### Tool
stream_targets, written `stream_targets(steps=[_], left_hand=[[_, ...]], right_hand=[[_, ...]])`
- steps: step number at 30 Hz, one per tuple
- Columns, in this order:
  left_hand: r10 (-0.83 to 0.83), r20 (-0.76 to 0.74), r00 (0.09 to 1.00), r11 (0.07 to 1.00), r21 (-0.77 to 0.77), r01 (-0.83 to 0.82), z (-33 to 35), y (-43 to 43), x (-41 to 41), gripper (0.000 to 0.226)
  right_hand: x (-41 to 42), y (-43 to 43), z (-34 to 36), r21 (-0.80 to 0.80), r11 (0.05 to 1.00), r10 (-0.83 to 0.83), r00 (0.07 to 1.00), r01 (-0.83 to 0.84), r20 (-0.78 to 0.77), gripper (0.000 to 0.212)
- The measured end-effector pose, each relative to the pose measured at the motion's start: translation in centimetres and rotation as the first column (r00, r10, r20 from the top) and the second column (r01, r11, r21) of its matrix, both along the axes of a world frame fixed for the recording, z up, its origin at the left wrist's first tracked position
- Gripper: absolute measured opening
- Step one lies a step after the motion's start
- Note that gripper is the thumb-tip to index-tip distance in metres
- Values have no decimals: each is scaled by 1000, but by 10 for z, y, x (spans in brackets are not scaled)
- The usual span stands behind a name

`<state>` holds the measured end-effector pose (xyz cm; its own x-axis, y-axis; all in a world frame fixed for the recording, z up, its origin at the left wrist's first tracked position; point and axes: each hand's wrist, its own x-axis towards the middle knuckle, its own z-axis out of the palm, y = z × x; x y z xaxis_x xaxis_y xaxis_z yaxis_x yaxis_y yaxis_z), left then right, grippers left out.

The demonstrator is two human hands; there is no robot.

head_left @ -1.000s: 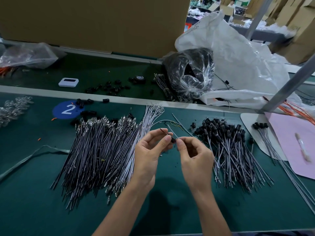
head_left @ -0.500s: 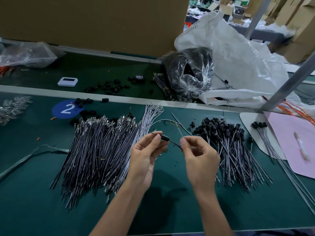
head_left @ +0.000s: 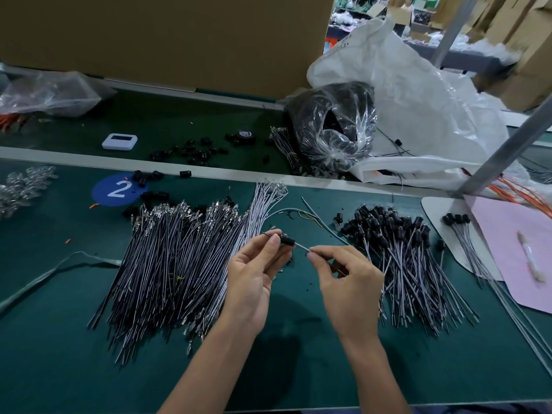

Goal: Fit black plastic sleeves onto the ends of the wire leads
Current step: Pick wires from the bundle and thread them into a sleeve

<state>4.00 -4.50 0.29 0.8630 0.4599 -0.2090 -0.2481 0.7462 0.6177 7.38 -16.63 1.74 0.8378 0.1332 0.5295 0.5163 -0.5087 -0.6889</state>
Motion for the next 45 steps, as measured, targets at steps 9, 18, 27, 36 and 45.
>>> stream_targets(steps=[9,18,27,36,45], left_hand=[[-26,-3,1000,997,78,26,-3,-7,-1,12],[-84,-36,996,984,154,89,1,1,-3,10],[216,-83,973,975,74,-210,17,35,-8,8],[212,-153,965,976,-18,-218,16,40,-11,9],[23,-214,976,993,119,3,7,26,-20,23]], right_hand=[[2,4,2,-4,998,66,997,-66,-42,15],[3,7,7,-57,981,181,980,-186,-76,19],[11,-12,2,-122,990,68,996,-76,-62,13],[14,-11,3,430,894,314,863,-128,-395,17],[18,0,24,910,410,619,749,-55,-234,11]])
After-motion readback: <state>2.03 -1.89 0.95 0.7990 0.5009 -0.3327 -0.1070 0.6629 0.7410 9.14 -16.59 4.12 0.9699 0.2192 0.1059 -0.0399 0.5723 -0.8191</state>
